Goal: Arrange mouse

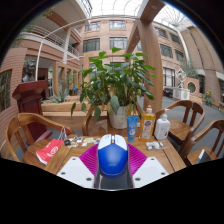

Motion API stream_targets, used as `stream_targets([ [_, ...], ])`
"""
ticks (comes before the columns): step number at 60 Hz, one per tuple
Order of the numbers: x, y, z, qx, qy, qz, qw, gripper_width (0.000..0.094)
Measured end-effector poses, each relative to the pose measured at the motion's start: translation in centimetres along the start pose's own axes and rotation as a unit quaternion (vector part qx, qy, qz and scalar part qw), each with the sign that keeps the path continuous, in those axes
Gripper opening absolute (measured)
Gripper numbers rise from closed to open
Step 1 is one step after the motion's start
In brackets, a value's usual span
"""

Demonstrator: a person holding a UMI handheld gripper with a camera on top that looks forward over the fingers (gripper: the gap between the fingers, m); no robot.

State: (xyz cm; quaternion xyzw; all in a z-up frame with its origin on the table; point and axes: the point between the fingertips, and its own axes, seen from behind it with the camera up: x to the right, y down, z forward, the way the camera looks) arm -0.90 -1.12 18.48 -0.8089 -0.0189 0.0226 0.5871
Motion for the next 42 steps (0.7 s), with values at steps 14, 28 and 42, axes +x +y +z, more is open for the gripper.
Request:
stream_targets([
  [14,7.0,15.6,3.9,-0.147,0.04,0.009,0.988,0.0417],
  [28,6.8,17.8,3.6,-0.173,0.024,0.021,0.984,0.0667],
  [42,5.7,12.4,-2.6,-0.134,0.034,0.002,0.99,0.0865],
])
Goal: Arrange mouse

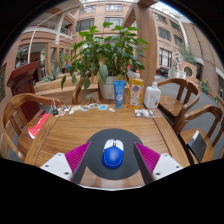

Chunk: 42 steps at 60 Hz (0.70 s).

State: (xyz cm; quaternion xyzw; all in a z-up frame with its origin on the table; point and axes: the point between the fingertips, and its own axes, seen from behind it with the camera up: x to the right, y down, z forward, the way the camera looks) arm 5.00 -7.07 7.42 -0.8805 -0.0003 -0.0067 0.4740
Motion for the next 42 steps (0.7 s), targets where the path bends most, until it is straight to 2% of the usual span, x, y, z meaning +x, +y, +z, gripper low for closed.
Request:
stream_targets([
  [11,-0.7,-1.4,-8.3,0.029,0.011,0.002,1.0,0.0854],
  [22,-1.1,0.3,-15.2,0.04,0.013,-0.004,0.999,0.0856],
  [30,-0.7,1.8,-19.0,0.047,0.025,-0.021,0.998,0.0855],
  [42,-0.8,3.4,-21.9,0.046,0.015,-0.019,0.999,0.0853],
])
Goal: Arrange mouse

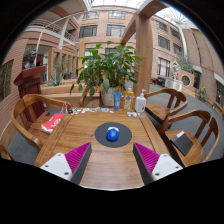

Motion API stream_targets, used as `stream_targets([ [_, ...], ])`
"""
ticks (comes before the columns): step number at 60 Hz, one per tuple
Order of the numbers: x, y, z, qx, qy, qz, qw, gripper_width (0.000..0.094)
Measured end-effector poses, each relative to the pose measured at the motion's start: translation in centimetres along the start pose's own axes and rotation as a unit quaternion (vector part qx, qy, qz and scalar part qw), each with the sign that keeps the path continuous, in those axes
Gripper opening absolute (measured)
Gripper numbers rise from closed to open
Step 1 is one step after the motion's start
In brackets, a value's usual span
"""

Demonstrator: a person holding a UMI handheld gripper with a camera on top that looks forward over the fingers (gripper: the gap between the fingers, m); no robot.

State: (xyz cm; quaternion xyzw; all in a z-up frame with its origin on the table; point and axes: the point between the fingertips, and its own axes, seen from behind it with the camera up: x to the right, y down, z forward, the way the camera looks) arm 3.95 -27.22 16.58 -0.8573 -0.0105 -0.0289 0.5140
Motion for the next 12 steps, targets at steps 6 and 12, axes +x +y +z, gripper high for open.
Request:
stream_targets([
  [6,0.14,0.32,-0.65,0.0,0.002,-0.01,1.0,0.0855],
  [12,0.16,0.34,-0.95,0.0,0.001,-0.01,1.0,0.0856],
])
